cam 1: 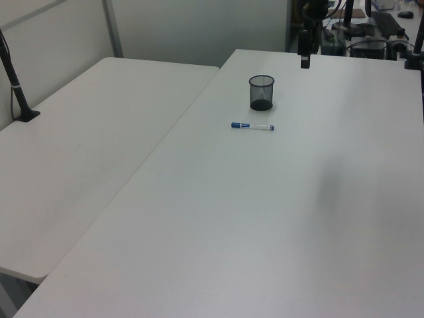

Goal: Insert the marker
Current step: 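Move the open gripper over the white blue-capped marker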

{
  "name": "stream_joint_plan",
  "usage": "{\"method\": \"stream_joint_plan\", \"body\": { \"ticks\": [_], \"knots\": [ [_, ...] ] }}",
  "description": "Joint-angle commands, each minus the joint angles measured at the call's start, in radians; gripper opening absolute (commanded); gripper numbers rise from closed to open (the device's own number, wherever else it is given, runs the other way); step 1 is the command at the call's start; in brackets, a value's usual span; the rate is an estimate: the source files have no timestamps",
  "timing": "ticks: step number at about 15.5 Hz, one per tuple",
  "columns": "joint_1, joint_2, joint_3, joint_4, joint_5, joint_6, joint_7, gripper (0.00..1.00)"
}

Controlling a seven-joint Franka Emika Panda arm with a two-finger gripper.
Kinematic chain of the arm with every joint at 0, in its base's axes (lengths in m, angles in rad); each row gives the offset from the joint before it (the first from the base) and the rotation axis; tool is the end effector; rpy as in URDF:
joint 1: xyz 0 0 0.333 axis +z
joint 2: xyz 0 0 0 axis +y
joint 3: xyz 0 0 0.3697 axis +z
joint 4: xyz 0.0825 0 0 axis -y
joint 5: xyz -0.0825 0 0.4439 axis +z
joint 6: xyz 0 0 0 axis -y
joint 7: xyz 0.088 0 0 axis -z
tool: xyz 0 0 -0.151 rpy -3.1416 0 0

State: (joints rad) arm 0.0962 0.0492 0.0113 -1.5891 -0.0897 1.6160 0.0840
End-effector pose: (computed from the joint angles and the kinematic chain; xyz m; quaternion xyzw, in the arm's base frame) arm 0.6315 0.0548 0.5982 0.9988 0.0143 -0.0068 0.0454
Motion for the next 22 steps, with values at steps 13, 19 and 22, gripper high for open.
{"method": "stream_joint_plan", "body": {
  "ticks": [13,19,22],
  "knots": [
    [0.011,0.000,-0.014,-0.026,0.019,0.047,-0.023,1.00],
    [0.004,0.043,-0.014,-0.023,0.018,0.156,-0.024,1.00],
    [-0.027,0.075,-0.014,-0.019,0.016,0.189,-0.079,1.00]
  ]
}}
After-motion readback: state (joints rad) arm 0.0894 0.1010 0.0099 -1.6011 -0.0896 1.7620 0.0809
